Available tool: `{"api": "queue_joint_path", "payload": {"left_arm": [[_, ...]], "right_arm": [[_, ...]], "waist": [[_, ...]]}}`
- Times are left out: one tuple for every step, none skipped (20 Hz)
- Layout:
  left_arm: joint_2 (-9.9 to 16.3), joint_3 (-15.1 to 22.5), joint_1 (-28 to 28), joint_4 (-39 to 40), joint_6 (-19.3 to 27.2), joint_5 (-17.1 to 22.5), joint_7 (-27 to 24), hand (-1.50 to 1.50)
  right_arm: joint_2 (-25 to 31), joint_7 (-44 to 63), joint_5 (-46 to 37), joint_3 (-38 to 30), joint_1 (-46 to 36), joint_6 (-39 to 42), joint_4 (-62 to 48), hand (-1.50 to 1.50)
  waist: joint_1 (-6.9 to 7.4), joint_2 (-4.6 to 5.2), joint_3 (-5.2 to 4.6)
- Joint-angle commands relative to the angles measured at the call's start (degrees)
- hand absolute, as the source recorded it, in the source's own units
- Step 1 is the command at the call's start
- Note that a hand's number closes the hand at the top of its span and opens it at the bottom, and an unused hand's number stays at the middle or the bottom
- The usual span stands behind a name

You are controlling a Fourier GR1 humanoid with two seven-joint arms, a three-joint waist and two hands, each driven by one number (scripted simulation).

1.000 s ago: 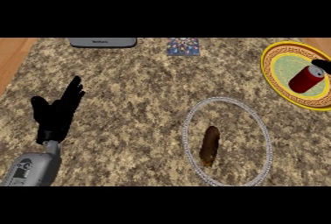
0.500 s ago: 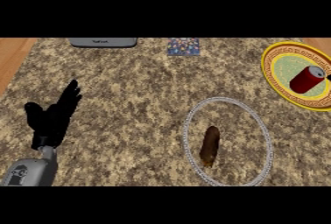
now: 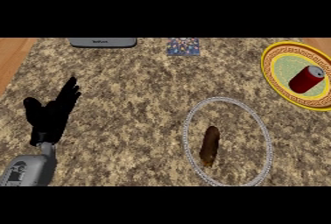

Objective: Pick the can from the placemat and place it in the plate

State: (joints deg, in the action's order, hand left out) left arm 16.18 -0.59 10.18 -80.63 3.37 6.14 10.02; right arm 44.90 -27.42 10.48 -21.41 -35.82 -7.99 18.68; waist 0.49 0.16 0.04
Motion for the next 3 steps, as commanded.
{"api": "queue_joint_path", "payload": {"left_arm": [[-1.53,0.69,-1.93,-2.10,0.83,-1.73,-0.81,0.00],[-1.76,0.66,-1.83,-2.67,0.33,-1.46,-0.39,0.00],[-1.76,0.12,-3.07,0.03,-1.23,-1.01,-3.00,0.00]], "right_arm": [[0.45,-2.69,-0.44,-0.41,2.70,1.49,-2.74,-1.50],[2.63,-1.56,-1.07,-0.21,1.15,2.05,-3.18,-1.50],[2.27,1.22,-1.24,0.25,0.72,1.04,-2.53,-1.50]], "waist": [[0.31,0.09,0.05],[0.42,0.12,0.05],[0.25,0.07,0.02]]}}
